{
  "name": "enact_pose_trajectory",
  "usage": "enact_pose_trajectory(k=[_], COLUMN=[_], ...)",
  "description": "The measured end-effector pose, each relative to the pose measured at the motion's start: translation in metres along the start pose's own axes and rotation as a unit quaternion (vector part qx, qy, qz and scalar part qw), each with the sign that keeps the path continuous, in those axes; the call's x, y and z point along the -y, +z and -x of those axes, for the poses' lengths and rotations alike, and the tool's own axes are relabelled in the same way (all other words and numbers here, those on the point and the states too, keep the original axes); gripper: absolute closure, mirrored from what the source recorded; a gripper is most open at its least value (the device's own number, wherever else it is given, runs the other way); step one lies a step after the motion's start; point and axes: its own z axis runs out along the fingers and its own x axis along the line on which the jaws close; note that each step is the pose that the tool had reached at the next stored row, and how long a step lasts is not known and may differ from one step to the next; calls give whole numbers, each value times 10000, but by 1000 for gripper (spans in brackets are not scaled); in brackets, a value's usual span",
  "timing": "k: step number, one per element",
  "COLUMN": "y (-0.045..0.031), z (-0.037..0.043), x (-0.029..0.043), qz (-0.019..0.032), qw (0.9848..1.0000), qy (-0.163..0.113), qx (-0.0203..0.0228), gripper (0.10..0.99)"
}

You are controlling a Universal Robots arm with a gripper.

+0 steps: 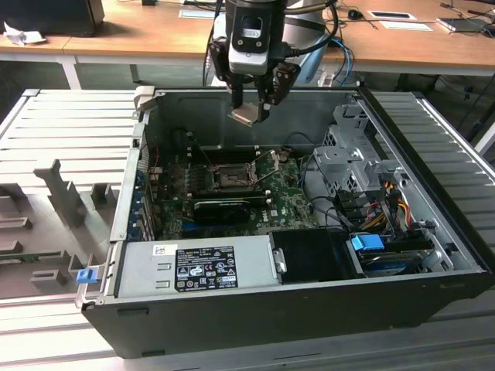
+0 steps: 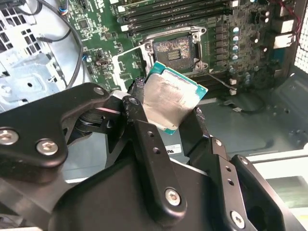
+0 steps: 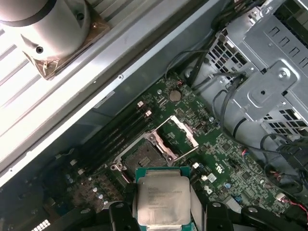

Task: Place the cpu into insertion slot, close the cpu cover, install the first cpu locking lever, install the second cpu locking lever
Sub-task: 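Place the cpu into insertion slot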

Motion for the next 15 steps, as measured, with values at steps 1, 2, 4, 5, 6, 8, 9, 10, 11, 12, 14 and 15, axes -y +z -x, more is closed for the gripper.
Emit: enact_pose_trajectory(k=[1,2,4,5,6,8,9,10,11,12,14,15], y=[2,7,15,23,28,35,36,39,40,41,44,44], z=[0,0,0,0,0,1,1,1,1,1,1,1], x=[0,0,1,2,2,3,3,3,4,4,4,4], qz=[2,4,3,4,4,4,5,6,6,8,10,11], qw=[10000,9999,9999,9998,9998,9997,9997,9996,9994,9993,9989,9986], qy=[64,126,172,191,205,246,263,283,336,377,477,519], qx=[6,11,16,17,19,23,24,26,31,34,43,47], gripper=[553,553,553,553,553,553,553,553,553,553,553,553])
